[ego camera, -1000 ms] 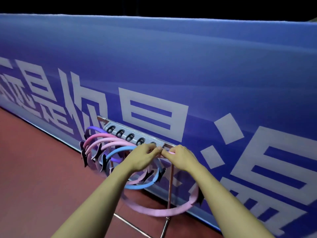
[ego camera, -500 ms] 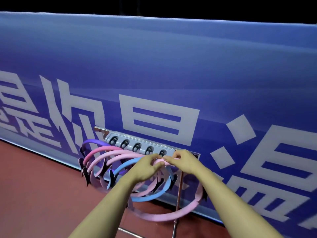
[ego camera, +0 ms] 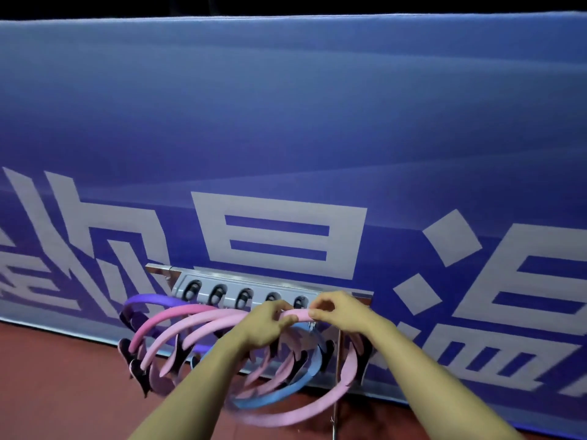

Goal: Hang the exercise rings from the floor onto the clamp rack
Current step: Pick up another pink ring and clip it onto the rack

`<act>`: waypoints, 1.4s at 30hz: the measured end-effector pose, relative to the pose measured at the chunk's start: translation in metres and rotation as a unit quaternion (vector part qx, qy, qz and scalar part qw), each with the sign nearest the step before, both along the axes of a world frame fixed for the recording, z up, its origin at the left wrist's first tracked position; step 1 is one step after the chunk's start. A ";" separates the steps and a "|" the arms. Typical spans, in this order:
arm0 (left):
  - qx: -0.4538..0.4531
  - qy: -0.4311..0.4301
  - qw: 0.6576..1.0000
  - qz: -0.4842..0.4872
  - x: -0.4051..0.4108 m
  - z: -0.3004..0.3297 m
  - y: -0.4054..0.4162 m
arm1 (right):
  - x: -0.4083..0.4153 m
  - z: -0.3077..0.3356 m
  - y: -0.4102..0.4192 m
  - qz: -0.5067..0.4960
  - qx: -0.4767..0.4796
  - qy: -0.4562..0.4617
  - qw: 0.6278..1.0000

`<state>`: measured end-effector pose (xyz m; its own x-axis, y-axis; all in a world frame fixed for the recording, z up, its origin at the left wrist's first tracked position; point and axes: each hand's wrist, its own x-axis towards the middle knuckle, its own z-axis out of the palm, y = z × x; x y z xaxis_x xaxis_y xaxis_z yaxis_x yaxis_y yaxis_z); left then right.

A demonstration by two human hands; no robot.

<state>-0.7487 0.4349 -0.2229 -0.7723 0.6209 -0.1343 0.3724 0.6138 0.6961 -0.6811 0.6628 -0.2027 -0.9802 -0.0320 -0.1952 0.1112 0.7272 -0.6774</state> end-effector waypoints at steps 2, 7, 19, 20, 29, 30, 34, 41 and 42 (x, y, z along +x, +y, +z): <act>-0.008 -0.012 1.000 -0.004 -0.008 -0.008 0.001 | -0.006 -0.007 -0.001 0.003 0.018 -0.002 1.000; -0.026 -0.020 0.999 -0.034 -0.022 -0.022 0.001 | -0.016 -0.022 -0.008 0.015 0.053 -0.008 0.998; -0.114 -0.016 0.987 -0.117 -0.054 -0.040 0.018 | -0.039 -0.056 -0.003 -0.042 0.082 -0.066 0.994; -0.117 -0.018 0.986 -0.116 -0.056 -0.041 0.019 | -0.041 -0.059 -0.001 -0.052 0.074 -0.070 0.993; -0.149 -0.012 0.975 -0.168 -0.073 -0.044 0.024 | -0.045 -0.066 0.003 -0.057 0.058 -0.080 0.993; -0.151 -0.016 0.973 -0.176 -0.074 -0.045 0.024 | -0.044 -0.068 0.002 -0.049 0.062 -0.086 0.993; -0.135 0.009 0.978 -0.160 -0.073 -0.052 0.023 | -0.040 -0.077 -0.001 -0.089 0.054 -0.065 0.992; -0.116 0.069 0.979 -0.153 -0.073 -0.054 0.029 | -0.039 -0.082 -0.001 -0.114 0.070 -0.064 0.989; -0.119 0.057 0.980 -0.147 -0.073 -0.054 0.029 | -0.040 -0.081 -0.001 -0.114 0.072 -0.065 0.989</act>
